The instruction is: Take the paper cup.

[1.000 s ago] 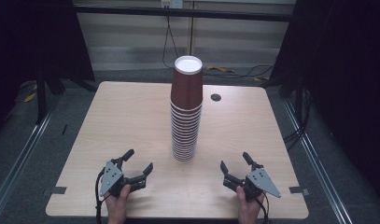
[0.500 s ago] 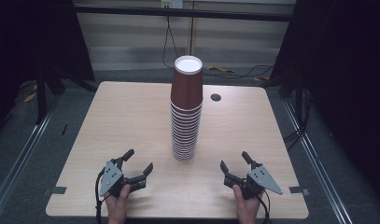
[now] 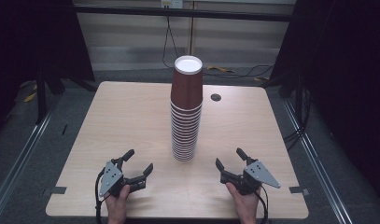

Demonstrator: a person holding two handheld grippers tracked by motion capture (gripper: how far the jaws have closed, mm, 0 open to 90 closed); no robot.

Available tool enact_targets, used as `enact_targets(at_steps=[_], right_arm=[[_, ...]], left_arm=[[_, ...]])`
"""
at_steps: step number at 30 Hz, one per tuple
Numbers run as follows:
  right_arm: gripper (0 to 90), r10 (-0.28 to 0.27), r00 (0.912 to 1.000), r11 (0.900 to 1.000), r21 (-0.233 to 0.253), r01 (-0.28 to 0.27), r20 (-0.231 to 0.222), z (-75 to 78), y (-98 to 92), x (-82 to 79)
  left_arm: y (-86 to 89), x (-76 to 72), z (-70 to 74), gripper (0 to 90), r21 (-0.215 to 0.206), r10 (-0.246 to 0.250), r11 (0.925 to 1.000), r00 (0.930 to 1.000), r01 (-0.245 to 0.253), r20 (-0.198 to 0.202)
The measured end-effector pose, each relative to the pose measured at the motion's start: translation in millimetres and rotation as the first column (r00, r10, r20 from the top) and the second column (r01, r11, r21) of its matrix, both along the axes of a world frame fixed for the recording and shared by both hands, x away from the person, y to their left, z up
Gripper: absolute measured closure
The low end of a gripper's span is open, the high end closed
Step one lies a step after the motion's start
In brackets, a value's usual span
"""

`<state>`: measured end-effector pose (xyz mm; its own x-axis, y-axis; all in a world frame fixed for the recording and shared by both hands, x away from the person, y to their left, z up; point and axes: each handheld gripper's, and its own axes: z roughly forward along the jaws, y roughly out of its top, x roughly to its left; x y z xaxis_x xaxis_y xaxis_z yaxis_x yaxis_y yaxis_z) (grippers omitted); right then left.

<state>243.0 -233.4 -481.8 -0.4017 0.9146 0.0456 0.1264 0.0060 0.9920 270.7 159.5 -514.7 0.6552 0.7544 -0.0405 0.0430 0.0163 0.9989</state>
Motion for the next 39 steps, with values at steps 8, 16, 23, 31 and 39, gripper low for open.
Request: enact_targets(at_steps=[8,16,23,31,39], right_arm=[[16.4,0.053,0.9986,0.998,-0.027,-0.052,0.002,14.1,5.9,5.3],[17.4,0.098,0.9951,0.993,-0.066,-0.097,0.01,29.8,14.2,11.5],[17.5,0.137,0.9906,0.987,-0.088,-0.136,-0.001,47.0,18.6,15.3],[16.5,0.178,0.984,0.978,-0.115,-0.176,0.009,70.9,27.7,24.0],[16.4,0.212,0.9772,0.975,-0.065,-0.212,0.002,89.9,29.5,30.1]], left_arm=[[-0.3,-0.5,-0.2,15.6,-0.005,0.001,1.0,1.0,-0.001,0.0],[-0.1,-0.4,-0.2,15.7,-0.008,-0.003,1.0,1.0,0.003,-0.001],[0.7,0.3,0.1,15.7,0.007,-0.007,1.0,0.9999,0.007,0.008],[0.0,-0.6,-0.3,15.6,-0.008,0.003,1.0,1.0,-0.003,0.003],[0.4,-0.5,-0.4,15.6,-0.007,-0.009,0.9999,1.0,0.009,0.003]])
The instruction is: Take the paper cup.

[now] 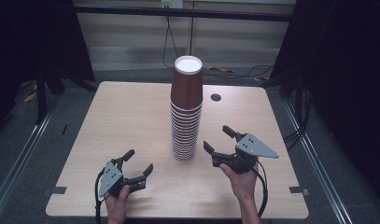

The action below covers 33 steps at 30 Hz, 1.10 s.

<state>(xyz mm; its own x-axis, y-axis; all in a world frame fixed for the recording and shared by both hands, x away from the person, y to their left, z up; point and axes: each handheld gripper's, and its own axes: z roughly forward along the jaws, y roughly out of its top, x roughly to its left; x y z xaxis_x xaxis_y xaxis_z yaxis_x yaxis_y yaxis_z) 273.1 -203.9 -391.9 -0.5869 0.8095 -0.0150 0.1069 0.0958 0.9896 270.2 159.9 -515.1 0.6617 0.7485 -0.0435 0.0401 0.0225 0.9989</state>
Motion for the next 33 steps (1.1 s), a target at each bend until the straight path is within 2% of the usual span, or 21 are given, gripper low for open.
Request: enact_targets(at_steps=[2,3,8,15,19,21,24,25,33], right_arm=[[16.4,0.024,0.9997,1.0,0.003,-0.024,-0.008,11.0,0.9,4.8],[16.4,0.024,0.9997,1.0,0.003,-0.024,-0.008,11.0,0.9,4.8],[16.7,0.075,0.9971,0.997,0.012,-0.075,-0.011,31.0,4.6,13.4],[16.7,0.116,0.9932,0.993,0.024,-0.115,-0.01,48.9,7.5,21.0],[16.7,0.131,0.9913,0.991,0.014,-0.131,-0.01,56.3,8.9,24.5],[16.6,0.155,0.9879,0.988,0.019,-0.155,-0.005,65.4,9.6,28.9],[16.6,0.159,0.9872,0.987,0.02,-0.159,-0.015,71.3,10.2,32.7],[16.6,0.178,0.9838,0.984,0.028,-0.177,-0.023,76.7,11.2,36.5],[16.5,0.195,0.9806,0.981,0.017,-0.195,-0.022,91.7,15.7,45.6]], left_arm=[[-0.1,0.0,0.0,15.6,0.001,0.0,1.0,1.0,0.0,0.001],[-0.1,0.0,0.1,15.6,-0.001,0.005,1.0,1.0,-0.005,-0.001],[-0.2,0.0,0.1,15.6,0.0,0.009,1.0,1.0,-0.009,0.0],[0.1,-0.1,0.2,15.6,0.007,0.009,0.9999,1.0,-0.009,0.004],[0.2,-0.1,0.1,15.6,0.006,0.008,1.0,1.0,-0.008,0.003],[0.1,-0.1,0.1,15.6,0.006,0.009,0.9999,1.0,-0.009,0.004],[0.1,-0.1,0.2,15.6,0.007,0.01,0.9999,0.9999,-0.01,0.004],[0.1,-0.1,0.2,15.6,0.007,0.009,0.9999,1.0,-0.009,0.003],[0.1,-0.1,0.2,15.6,0.007,0.01,0.9999,0.9999,-0.01,0.004]])
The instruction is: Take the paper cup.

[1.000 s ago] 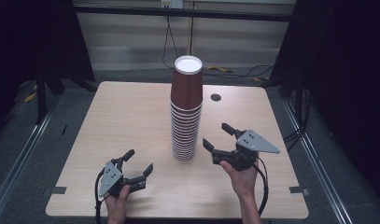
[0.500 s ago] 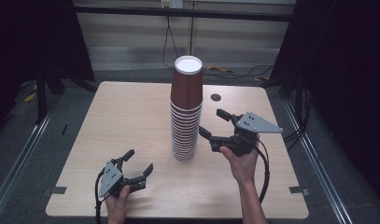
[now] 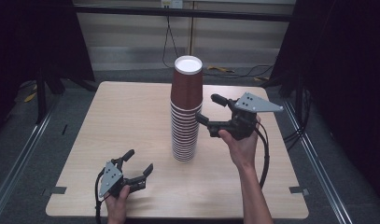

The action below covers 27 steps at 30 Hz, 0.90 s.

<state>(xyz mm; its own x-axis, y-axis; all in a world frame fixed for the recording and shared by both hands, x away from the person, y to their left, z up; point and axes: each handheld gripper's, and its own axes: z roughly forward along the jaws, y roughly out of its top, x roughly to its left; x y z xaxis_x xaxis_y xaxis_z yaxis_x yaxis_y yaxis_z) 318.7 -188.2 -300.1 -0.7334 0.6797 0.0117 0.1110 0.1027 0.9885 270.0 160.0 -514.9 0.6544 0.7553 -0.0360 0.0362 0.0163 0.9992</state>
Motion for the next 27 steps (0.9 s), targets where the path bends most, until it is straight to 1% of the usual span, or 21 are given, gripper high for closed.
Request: enact_targets(at_steps=[1,2,3,6,8,12,15,19,21,22,27], right_arm=[[16.5,0.005,1.0,1.0,-0.004,-0.005,0.001,2.4,0.9,1.1],[16.1,0.007,1.0,1.0,-0.014,-0.007,0.006,8.0,2.5,3.3],[16.1,0.007,1.0,1.0,-0.014,-0.007,0.006,8.0,2.5,3.3],[15.4,0.017,0.9997,1.0,-0.018,-0.017,0.02,19.9,5.0,7.5],[15.4,0.022,0.9996,1.0,-0.018,-0.022,0.018,22.4,6.0,8.3],[15.4,0.033,0.9993,0.999,-0.036,-0.032,0.015,30.2,9.8,12.7],[15.4,0.048,0.9988,0.998,-0.029,-0.048,0.013,36.1,11.0,15.7],[15.4,0.05,0.9987,0.998,-0.024,-0.05,0.012,40.8,11.1,17.9],[15.4,0.055,0.9984,0.998,-0.03,-0.055,0.013,44.1,12.3,20.2],[15.3,0.067,0.9977,0.997,-0.034,-0.067,0.012,45.8,14.6,24.0],[15.0,0.076,0.9971,0.996,-0.042,-0.076,0.002,49.5,19.8,31.3]], left_arm=[[0.0,0.0,0.0,15.6,0.0,0.0,1.0,1.0,0.0,0.001],[0.0,0.0,0.0,15.6,-0.001,-0.001,1.0,1.0,0.001,0.0],[0.1,0.1,0.0,15.6,-0.001,-0.002,1.0,1.0,0.002,-0.001],[0.1,0.1,0.0,15.5,-0.001,-0.002,1.0,1.0,0.002,-0.001],[-0.1,0.1,-0.1,15.6,-0.004,-0.005,1.0,1.0,0.005,-0.004],[0.0,0.2,-0.1,15.6,-0.004,-0.007,1.0,1.0,0.007,-0.004],[-0.2,0.3,-0.1,15.6,-0.003,-0.007,1.0,1.0,0.007,-0.002],[-0.3,0.2,-0.1,15.6,-0.005,-0.012,0.9999,0.9999,0.012,-0.005],[-0.2,0.3,-0.1,15.6,-0.006,-0.012,0.9999,0.9999,0.012,-0.006],[-0.5,0.3,-0.1,15.6,-0.009,-0.009,0.9999,0.9999,0.009,-0.006],[-0.3,0.5,-0.1,15.5,-0.01,-0.011,0.9999,0.9999,0.011,-0.007]])
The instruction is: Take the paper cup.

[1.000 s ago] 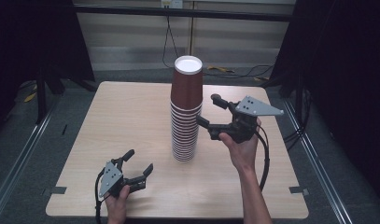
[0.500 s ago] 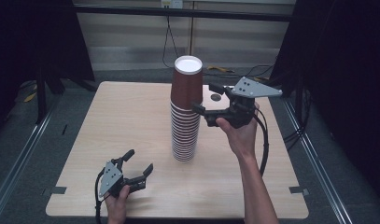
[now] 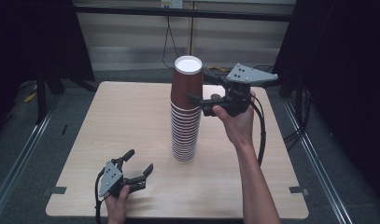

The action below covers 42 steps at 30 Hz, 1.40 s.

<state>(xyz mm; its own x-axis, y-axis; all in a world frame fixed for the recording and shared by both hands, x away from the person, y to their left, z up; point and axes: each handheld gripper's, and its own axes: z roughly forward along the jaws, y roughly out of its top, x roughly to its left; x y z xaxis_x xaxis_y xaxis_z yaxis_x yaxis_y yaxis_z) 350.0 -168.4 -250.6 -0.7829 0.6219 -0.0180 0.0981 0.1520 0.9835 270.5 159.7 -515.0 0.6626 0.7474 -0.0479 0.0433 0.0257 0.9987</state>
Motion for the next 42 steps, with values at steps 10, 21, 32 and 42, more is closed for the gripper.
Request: enact_targets(at_steps=[10,21,32,42], right_arm=[[14.6,0.027,0.9991,0.999,-0.017,-0.027,-0.031,11.2,11.0,14.7],[16.7,0.05,0.997,0.999,-0.019,-0.051,-0.059,14.0,19.4,27.8],[18.6,0.059,0.9962,0.998,-0.011,-0.06,-0.065,14.6,23.3,31.6],[19.3,0.063,0.9962,0.998,-0.019,-0.064,-0.059,16.6,23.5,31.9]], left_arm=[[0.9,0.5,0.1,15.4,0.005,-0.004,1.0,1.0,0.004,0.003],[0.8,0.6,0.1,15.3,0.004,-0.01,0.9999,1.0,0.01,0.002],[0.9,0.5,0.1,15.3,0.006,-0.013,0.9999,0.9999,0.013,0.004],[1.0,0.6,0.1,15.4,0.006,-0.016,0.9999,0.9999,0.016,0.004]])
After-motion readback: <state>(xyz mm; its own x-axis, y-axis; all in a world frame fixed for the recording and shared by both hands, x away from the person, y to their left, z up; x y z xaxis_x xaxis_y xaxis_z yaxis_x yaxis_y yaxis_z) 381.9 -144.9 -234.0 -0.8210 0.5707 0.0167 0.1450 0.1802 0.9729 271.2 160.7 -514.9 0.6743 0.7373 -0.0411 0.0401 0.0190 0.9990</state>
